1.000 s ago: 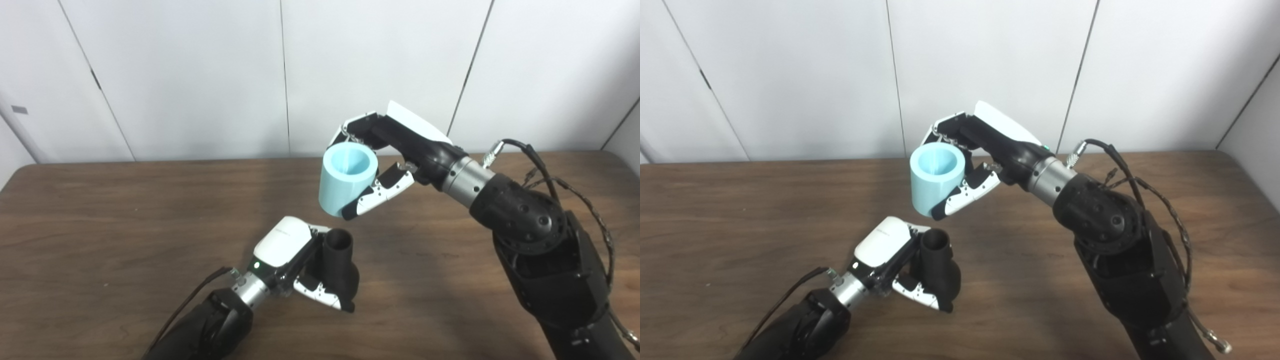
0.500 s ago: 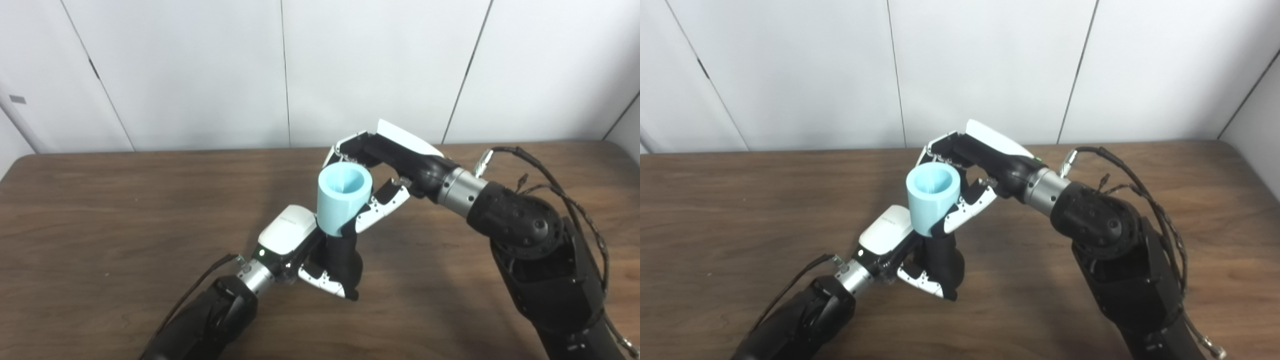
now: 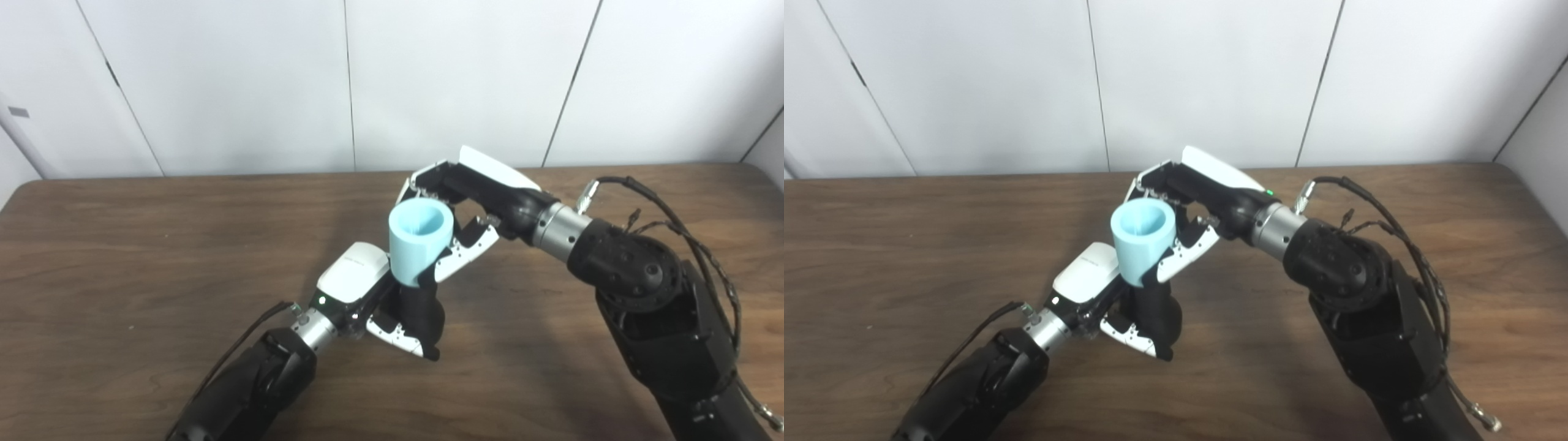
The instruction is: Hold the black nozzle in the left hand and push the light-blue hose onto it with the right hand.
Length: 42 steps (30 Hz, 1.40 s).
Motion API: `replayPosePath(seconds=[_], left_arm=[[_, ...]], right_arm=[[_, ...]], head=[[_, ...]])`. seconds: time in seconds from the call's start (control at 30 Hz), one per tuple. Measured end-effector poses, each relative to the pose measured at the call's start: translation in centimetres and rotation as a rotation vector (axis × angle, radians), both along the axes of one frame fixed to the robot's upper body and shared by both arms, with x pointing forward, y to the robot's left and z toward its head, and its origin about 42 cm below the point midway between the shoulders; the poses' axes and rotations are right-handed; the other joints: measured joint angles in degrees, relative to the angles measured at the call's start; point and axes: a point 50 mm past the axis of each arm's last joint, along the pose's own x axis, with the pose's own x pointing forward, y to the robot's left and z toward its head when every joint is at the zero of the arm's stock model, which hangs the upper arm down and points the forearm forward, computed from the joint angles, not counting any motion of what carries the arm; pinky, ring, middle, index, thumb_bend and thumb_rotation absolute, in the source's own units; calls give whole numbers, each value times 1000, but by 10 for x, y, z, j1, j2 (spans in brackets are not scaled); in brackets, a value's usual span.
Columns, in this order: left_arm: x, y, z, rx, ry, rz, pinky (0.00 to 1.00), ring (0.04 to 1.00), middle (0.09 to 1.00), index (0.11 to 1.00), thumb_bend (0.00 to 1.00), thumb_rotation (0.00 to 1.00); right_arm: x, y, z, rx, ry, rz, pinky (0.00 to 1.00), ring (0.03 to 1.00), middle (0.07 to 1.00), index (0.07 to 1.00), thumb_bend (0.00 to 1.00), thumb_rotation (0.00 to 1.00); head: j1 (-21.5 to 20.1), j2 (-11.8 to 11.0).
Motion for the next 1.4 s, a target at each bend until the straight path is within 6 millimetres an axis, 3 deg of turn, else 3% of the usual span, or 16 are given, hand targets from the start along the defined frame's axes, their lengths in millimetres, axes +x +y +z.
replayPosePath(seconds=[0.43, 0.77, 1.03, 1.13, 1.4], left_arm=[[-2, 1, -1, -2, 2, 5, 262, 359, 472, 482, 528, 0], [-3, 1, 0, 1, 4, 8, 248, 350, 472, 482, 528, 0], [-4, 0, 1, 3, 5, 9, 259, 357, 472, 482, 528, 0], [-4, 0, 1, 7, 9, 11, 277, 370, 409, 493, 523, 0], [-5, -1, 2, 14, 11, 10, 258, 367, 400, 495, 522, 0]], right_arm=[[8, -4, -5, 15, -10, -23, 235, 297, 408, 520, 519, 0], [10, -5, -8, 2, 2, -23, 184, 248, 395, 519, 518, 0], [3, -5, -13, -19, 13, 0, 255, 317, 417, 525, 520, 0], [0, -5, -13, -34, 13, 12, 250, 314, 416, 526, 520, 0], [-3, -9, -16, -51, 17, 11, 201, 265, 400, 524, 518, 0]], head=[[2, 9], [6, 14], [10, 19], [11, 20], [14, 25]])
